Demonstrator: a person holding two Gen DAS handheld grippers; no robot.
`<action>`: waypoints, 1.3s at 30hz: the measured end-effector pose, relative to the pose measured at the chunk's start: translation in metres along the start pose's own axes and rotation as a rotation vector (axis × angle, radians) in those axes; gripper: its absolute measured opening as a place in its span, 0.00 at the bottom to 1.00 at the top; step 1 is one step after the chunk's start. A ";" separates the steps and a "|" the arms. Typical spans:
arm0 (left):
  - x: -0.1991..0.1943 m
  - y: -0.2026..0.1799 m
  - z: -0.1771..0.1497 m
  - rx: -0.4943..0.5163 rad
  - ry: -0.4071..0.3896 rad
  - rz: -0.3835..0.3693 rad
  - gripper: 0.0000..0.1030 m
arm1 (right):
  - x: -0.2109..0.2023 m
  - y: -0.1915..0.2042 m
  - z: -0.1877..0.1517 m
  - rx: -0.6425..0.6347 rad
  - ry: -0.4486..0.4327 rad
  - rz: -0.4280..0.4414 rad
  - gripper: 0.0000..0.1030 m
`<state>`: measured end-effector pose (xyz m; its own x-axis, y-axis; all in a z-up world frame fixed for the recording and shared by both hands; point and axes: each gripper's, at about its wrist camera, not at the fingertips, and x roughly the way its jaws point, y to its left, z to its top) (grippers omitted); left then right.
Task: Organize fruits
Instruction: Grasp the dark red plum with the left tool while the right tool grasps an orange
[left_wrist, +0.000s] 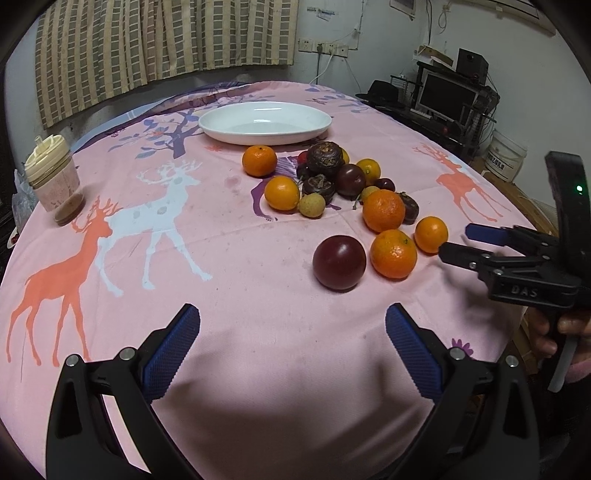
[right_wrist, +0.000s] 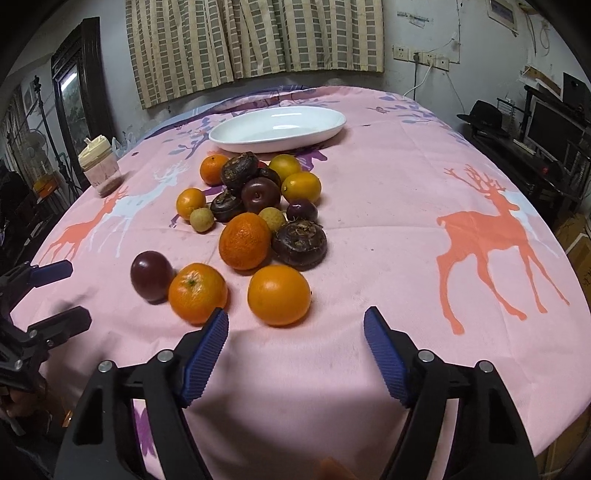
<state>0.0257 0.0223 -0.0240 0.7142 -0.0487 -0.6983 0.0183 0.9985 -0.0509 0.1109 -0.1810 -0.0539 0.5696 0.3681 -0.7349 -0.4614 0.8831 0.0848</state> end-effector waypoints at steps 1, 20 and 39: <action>0.002 0.001 0.002 0.010 -0.001 0.002 0.95 | 0.004 0.000 0.002 -0.001 0.008 0.006 0.71; 0.062 -0.011 0.031 0.087 0.157 -0.153 0.64 | 0.013 -0.020 0.015 0.053 0.015 0.078 0.39; 0.075 0.003 0.062 0.166 0.211 -0.296 0.39 | 0.027 -0.028 0.084 0.062 -0.035 0.112 0.39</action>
<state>0.1229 0.0235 -0.0323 0.5017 -0.3212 -0.8032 0.3268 0.9301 -0.1677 0.1964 -0.1713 -0.0190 0.5403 0.4745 -0.6949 -0.4815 0.8516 0.2071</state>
